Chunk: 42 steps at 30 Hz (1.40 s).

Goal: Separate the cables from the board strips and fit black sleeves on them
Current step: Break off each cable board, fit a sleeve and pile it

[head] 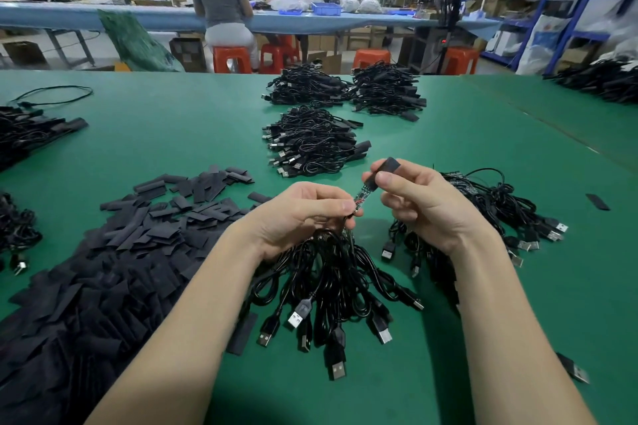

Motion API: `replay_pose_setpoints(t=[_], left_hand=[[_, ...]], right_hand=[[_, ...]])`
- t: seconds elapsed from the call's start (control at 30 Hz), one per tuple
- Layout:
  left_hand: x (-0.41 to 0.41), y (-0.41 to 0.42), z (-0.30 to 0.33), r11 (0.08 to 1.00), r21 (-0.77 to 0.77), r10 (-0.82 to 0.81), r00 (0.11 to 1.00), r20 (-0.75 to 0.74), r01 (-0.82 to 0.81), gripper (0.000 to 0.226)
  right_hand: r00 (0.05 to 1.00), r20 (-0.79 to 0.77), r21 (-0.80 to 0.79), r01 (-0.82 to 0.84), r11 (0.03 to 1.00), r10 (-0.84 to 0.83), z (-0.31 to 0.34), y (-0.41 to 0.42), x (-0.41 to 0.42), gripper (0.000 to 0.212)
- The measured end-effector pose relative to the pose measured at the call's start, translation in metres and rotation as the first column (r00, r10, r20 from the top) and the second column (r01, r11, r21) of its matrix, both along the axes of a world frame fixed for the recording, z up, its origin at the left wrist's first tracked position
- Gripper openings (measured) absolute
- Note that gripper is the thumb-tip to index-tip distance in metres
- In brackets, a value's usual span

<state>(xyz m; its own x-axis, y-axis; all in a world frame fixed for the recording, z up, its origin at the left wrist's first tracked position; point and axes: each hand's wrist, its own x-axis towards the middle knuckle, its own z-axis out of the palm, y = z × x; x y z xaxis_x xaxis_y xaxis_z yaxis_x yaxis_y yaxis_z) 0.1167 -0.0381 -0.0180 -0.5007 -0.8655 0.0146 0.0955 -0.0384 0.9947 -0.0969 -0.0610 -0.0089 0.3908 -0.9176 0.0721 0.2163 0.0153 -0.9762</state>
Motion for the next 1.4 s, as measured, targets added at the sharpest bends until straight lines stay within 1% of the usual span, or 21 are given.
replay_pose_setpoints(t=[0.1,0.17,0.27,0.33,0.4,0.47,0.53,0.57,0.63,0.7,0.83,0.93,1.0,1.1,1.17,1.33,1.4], left_hand=[[0.002,0.000,0.001,1.000,-0.015,-0.021,1.000,0.013,0.021,0.010],[0.003,-0.001,0.002,1.000,-0.018,-0.006,1.000,-0.009,0.006,0.012],[0.004,-0.002,0.002,0.999,-0.049,0.012,1.000,0.014,-0.011,0.012],[0.002,-0.004,0.002,0.996,-0.036,0.081,0.996,0.019,-0.081,0.008],[0.001,-0.007,0.003,0.988,-0.011,0.153,0.988,0.022,-0.153,0.025],[0.000,-0.009,0.005,0.986,-0.026,0.167,0.979,0.118,-0.165,0.034],[0.001,-0.009,0.006,0.981,-0.098,0.185,0.953,0.242,-0.166,0.028],[0.001,-0.010,0.007,0.969,-0.153,0.229,0.933,0.278,-0.192,0.023],[0.000,-0.011,0.010,0.922,-0.286,0.346,0.887,0.305,-0.262,0.016],[-0.002,-0.009,0.013,0.881,-0.378,0.400,0.873,0.278,-0.284,0.014],[-0.006,-0.007,0.011,0.806,-0.521,0.455,0.858,0.238,-0.283,0.010],[-0.008,-0.009,0.006,0.755,-0.578,0.505,0.837,0.210,-0.310,0.007],[-0.010,-0.009,0.003,0.729,-0.615,0.515,0.832,0.206,-0.299,0.008],[-0.010,-0.010,0.000,0.701,-0.650,0.526,0.829,0.192,-0.294,0.010],[-0.010,-0.010,-0.001,0.694,-0.655,0.527,0.831,0.178,-0.299,0.010],[-0.010,-0.010,-0.003,0.735,-0.600,0.488,0.861,0.142,-0.318,0.008],[-0.010,-0.010,-0.002,0.736,-0.599,0.473,0.873,0.120,-0.317,0.007]], right_hand=[[0.998,-0.032,-0.002,-0.048,0.999,0.048,0.001,0.003,0.007,0.019],[0.998,0.002,0.003,-0.059,0.998,0.059,0.000,0.003,0.011,0.026],[0.995,0.042,0.026,-0.090,0.996,0.089,-0.001,0.004,0.015,0.019],[0.998,0.058,0.032,-0.034,0.999,0.032,0.000,0.003,0.015,0.016],[0.996,0.065,0.047,0.062,0.997,-0.065,0.000,0.000,0.015,0.016],[0.987,0.051,0.063,0.149,0.987,-0.152,0.000,-0.003,0.015,0.018],[0.977,0.053,0.090,0.202,0.975,-0.207,-0.001,-0.004,0.014,0.022],[0.974,0.063,0.111,0.209,0.972,-0.217,-0.001,-0.005,0.013,0.023],[0.972,0.095,0.163,0.198,0.966,-0.215,0.000,-0.005,0.012,0.020],[0.971,0.142,0.203,0.164,0.965,-0.195,0.001,-0.005,0.012,0.017],[0.958,0.228,0.224,0.121,0.967,-0.172,0.003,-0.004,0.012,0.025],[0.957,0.233,0.236,0.120,0.964,-0.176,0.003,-0.002,0.010,0.019],[0.956,0.223,0.237,0.137,0.962,-0.191,0.002,-0.002,0.010,0.013],[0.954,0.227,0.228,0.142,0.963,-0.195,0.000,-0.003,0.011,0.010],[0.959,0.222,0.216,0.126,0.968,-0.175,-0.002,-0.002,0.012,0.008],[0.968,0.212,0.196,0.090,0.977,-0.131,-0.005,-0.002,0.014,0.008],[0.974,0.200,0.188,0.070,0.980,-0.108,-0.006,-0.001,0.016,0.010]])
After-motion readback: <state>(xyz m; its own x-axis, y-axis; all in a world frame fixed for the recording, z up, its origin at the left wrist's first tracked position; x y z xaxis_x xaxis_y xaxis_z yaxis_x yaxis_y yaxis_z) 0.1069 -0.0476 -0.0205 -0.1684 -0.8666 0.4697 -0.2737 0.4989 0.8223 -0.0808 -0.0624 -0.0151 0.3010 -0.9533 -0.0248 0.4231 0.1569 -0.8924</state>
